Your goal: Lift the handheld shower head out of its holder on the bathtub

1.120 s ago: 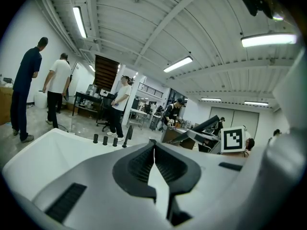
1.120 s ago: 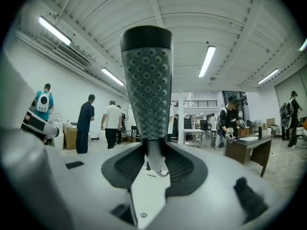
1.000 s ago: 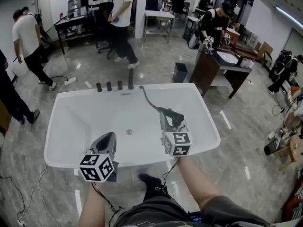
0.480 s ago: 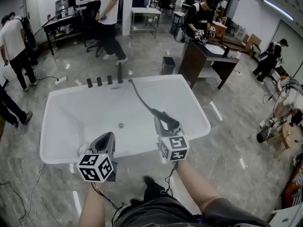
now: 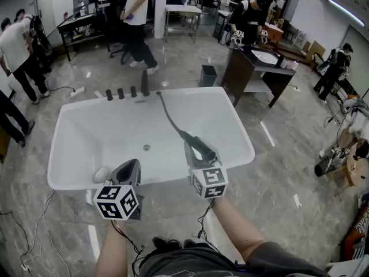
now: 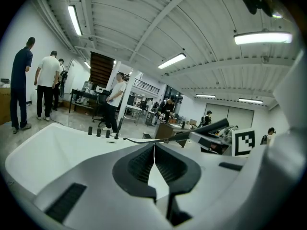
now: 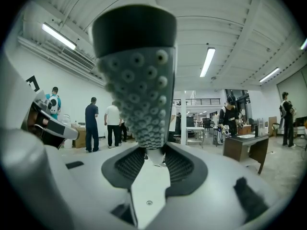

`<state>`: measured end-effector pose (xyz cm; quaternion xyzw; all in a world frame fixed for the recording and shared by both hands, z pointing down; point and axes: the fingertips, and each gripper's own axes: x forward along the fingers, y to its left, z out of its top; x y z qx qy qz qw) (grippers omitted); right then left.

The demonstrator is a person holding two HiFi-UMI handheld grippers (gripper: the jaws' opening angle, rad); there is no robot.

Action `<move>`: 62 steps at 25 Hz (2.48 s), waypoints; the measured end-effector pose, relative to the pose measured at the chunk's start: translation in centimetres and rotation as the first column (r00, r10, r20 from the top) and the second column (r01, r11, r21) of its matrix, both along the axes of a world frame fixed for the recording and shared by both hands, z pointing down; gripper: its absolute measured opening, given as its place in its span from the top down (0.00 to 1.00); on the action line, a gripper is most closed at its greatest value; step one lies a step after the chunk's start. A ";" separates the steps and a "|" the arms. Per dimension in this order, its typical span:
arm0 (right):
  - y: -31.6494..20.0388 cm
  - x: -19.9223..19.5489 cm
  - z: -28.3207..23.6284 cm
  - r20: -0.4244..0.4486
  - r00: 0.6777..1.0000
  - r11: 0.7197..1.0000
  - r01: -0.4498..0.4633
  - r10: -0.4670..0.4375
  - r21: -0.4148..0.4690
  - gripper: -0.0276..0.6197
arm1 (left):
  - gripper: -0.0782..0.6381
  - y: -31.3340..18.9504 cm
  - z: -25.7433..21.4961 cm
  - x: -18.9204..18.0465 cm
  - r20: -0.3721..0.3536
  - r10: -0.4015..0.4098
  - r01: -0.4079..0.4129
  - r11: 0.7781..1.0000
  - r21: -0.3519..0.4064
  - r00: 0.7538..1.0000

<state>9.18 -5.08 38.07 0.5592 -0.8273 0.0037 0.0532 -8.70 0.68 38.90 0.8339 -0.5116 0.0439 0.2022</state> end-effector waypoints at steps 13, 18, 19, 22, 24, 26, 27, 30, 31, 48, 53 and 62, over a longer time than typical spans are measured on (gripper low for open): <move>7.0 5.2 -1.4 0.025 0.995 0.995 0.095 -0.096 0.029 0.74 | 0.87 6.1 -1.4 6.6 0.021 -0.043 0.043 0.999 0.029 0.999; 10.2 6.4 -1.5 0.006 0.991 0.990 0.134 -0.134 0.043 0.74 | 0.87 8.5 -1.7 8.1 0.030 -0.062 0.060 0.997 0.042 0.998; 10.7 6.8 -1.4 0.004 0.990 0.989 0.141 -0.141 0.047 0.74 | 0.87 9.0 -1.6 8.5 0.030 -0.066 0.064 0.997 0.045 0.997; 12.1 7.7 -1.4 0.002 0.988 0.986 0.157 -0.158 0.059 0.74 | 0.87 10.3 -1.5 9.6 0.027 -0.077 0.076 0.996 0.050 0.997; 13.1 8.2 -1.5 0.006 0.986 0.984 0.166 -0.167 0.063 0.74 | 0.87 11.1 -1.6 10.2 0.025 -0.081 0.080 0.995 0.052 0.996; 13.8 8.7 -1.7 0.012 0.985 0.982 0.173 -0.174 0.071 0.74 | 0.87 11.7 -1.7 10.7 0.025 -0.083 0.081 0.995 0.055 0.996; 14.2 8.9 -1.8 0.015 0.984 0.981 0.176 -0.178 0.077 0.74 | 0.87 11.9 -1.6 10.9 0.025 -0.083 0.081 0.995 0.056 0.996; 15.5 8.9 -1.6 0.026 0.981 0.979 0.188 -0.191 0.084 0.74 | 0.87 12.6 -1.6 11.4 0.023 -0.083 0.081 0.995 0.057 0.996; 15.8 8.9 -1.4 0.027 0.981 0.979 0.191 -0.193 0.078 0.74 | 0.87 12.9 -1.6 11.4 0.021 -0.084 0.082 0.995 0.057 0.996; 16.3 10.0 3.2 0.035 0.986 0.985 0.166 -0.165 -0.036 0.74 | 0.87 14.5 0.2 11.4 0.032 -0.113 0.113 0.994 0.011 0.993; 16.3 10.4 3.9 0.045 0.986 0.986 0.161 -0.159 -0.051 0.74 | 0.87 14.5 0.8 11.8 0.038 -0.104 0.104 0.995 0.000 0.994; 15.9 10.2 4.4 0.035 0.987 0.985 0.157 -0.154 -0.071 0.74 | 0.87 14.5 1.0 11.5 0.045 -0.101 0.102 0.995 -0.010 0.994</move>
